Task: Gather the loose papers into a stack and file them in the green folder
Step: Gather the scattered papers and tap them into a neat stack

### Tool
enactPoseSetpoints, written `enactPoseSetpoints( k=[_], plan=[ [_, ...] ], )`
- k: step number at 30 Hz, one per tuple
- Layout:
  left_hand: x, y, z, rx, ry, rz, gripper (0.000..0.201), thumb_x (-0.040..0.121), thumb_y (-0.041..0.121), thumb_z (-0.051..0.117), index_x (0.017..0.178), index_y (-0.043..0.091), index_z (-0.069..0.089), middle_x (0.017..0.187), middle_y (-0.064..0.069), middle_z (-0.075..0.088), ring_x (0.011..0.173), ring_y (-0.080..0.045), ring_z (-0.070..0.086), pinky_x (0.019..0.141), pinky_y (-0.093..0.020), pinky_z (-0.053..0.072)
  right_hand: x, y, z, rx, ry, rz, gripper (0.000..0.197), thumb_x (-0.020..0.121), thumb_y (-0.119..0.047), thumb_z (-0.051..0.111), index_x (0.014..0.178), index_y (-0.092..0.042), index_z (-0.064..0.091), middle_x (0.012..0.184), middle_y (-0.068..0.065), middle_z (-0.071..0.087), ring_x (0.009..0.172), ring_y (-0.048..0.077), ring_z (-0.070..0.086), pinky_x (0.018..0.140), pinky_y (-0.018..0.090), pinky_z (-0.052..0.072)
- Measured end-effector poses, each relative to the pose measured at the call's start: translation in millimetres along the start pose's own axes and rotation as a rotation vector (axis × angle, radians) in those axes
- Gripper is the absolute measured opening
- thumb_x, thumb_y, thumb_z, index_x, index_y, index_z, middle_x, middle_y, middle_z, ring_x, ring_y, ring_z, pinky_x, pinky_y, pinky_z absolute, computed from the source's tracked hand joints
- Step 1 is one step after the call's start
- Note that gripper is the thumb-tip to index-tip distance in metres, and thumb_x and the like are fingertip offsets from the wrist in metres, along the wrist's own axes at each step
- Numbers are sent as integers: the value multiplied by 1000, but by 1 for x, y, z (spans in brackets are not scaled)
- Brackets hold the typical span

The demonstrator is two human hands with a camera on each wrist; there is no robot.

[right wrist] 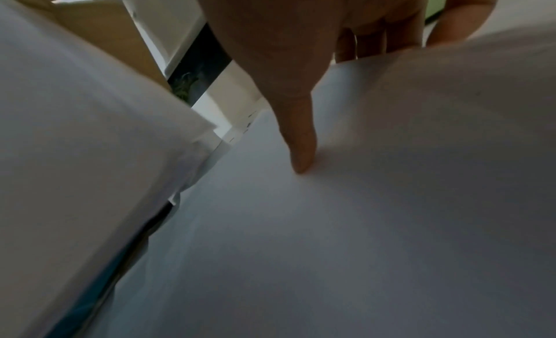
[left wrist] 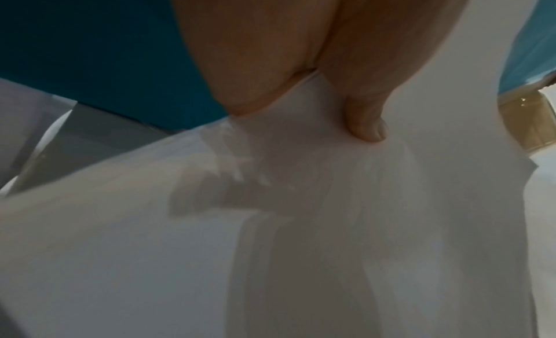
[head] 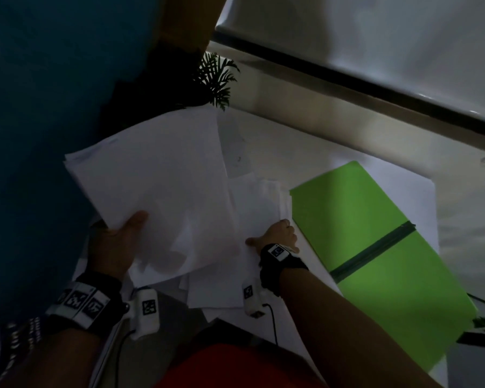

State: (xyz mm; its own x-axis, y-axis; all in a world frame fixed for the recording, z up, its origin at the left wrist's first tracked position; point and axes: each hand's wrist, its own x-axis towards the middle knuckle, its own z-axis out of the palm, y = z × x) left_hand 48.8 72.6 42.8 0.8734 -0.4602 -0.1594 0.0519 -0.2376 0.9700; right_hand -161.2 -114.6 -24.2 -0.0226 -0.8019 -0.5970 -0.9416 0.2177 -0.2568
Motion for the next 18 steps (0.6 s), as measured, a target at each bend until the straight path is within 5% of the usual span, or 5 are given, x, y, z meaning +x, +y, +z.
enactPoseSetpoints(
  k=[3,7,12,15,18],
  plan=[
    [-1,2,4,7,29,8,26,82,18,72,105,30,65,83,27,69,84,3,64,94,-35,46,1,-4,4,121,-37,-35,115,63,-40,86,147,-3,17,140,16,46,121,34,55,98,46,50],
    [3,4,4,-7,54,24,38,83,17,71,120,19,61,105,4,65,102,-17,60,91,-34,45,0,-2,-1,175,-28,-103,62,75,-29,77,124,-5,48,122,15,61,104,32,63,78,30,53],
    [14,-4,-4,30,42,-32,42,81,22,73,121,17,63,109,1,65,107,-19,59,96,-37,44,-2,15,-39,299,133,-216,50,79,-22,71,123,-2,56,122,22,62,109,37,61,91,38,50],
    [16,-10,-2,57,27,-87,36,83,17,71,118,18,63,87,19,69,101,-20,61,90,-35,46,-9,28,-86,336,282,-283,37,78,-19,74,108,0,65,106,23,69,97,37,65,77,36,47],
    [11,-12,11,94,-21,-158,34,84,18,70,116,7,65,101,-2,68,99,-20,60,87,-34,45,-17,36,-137,416,433,-350,31,75,-20,78,99,-3,68,88,12,68,83,28,66,66,28,40]
  ],
)
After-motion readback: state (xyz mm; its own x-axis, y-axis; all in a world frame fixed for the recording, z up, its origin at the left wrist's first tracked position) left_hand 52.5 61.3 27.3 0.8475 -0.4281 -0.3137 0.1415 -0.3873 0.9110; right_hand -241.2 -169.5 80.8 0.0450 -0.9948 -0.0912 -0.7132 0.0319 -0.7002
